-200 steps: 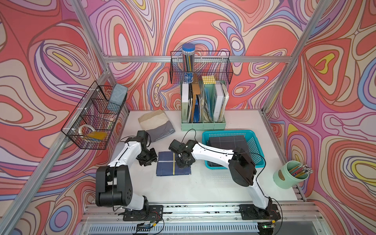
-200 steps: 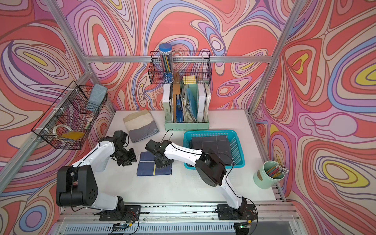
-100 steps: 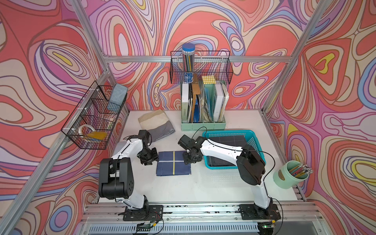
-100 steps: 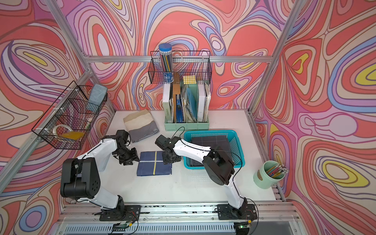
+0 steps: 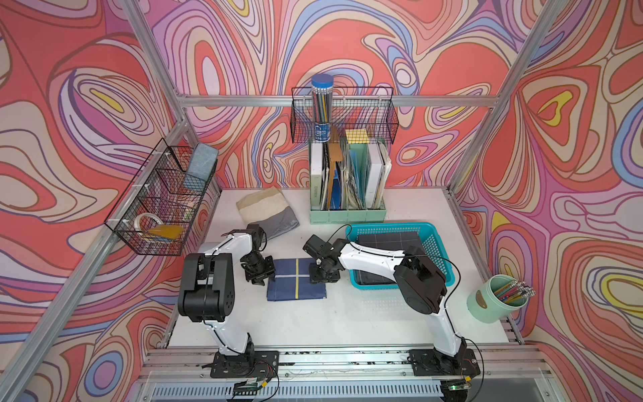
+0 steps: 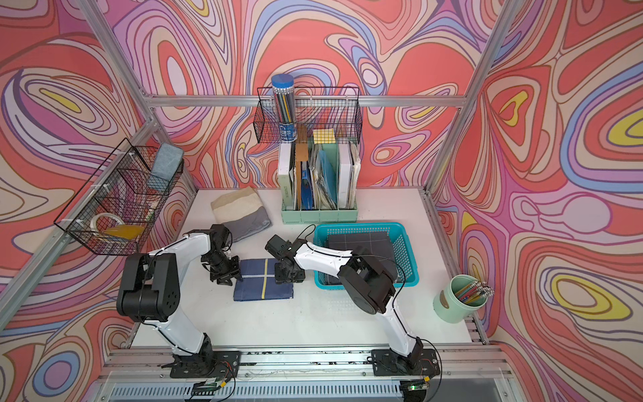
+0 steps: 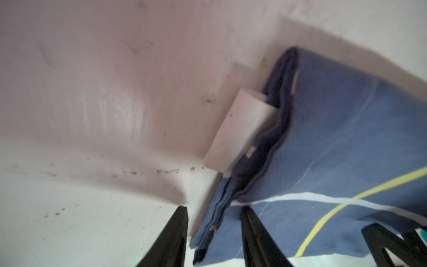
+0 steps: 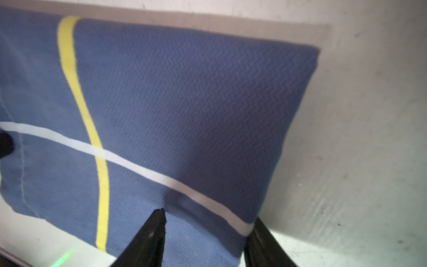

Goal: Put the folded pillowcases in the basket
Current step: Pick up the pillowcase from the center of the board.

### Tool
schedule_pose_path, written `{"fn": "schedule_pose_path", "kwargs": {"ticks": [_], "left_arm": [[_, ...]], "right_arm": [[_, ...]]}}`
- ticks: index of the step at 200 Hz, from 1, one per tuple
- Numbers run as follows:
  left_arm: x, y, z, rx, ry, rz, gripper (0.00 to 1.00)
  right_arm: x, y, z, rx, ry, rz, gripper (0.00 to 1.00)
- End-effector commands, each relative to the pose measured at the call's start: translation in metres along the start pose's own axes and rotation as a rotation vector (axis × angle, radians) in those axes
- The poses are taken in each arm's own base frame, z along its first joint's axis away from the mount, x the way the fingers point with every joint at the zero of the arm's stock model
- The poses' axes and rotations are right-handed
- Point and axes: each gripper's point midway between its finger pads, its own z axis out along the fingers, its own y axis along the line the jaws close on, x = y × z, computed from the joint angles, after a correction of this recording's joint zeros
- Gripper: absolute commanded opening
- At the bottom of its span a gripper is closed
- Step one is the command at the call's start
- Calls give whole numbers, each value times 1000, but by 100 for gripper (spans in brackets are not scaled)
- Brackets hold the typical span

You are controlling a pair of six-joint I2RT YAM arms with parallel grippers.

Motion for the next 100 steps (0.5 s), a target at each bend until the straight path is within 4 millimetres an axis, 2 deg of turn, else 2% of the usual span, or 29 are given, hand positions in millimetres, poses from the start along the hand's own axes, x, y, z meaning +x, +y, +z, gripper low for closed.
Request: {"fn": "schedule_pose_path", "kwargs": {"ticks": [1, 19, 37, 73, 100], "left_arm": [[11, 4, 5, -91, 42, 48, 41], [16, 1, 9, -105, 58, 62, 42], [14, 2, 11, -113, 62, 59, 41], [17, 4, 18, -135, 88, 58, 30], [20, 4, 26, -137, 121, 55, 16]], "right_arm": [[16, -11, 14, 16, 51, 31, 54], [16, -16, 7, 42, 37, 18, 54], [18, -21, 11, 50, 55, 17, 51], [23, -15, 25, 2, 77, 10, 30], [21, -9, 28, -26, 81, -3, 17]]}}
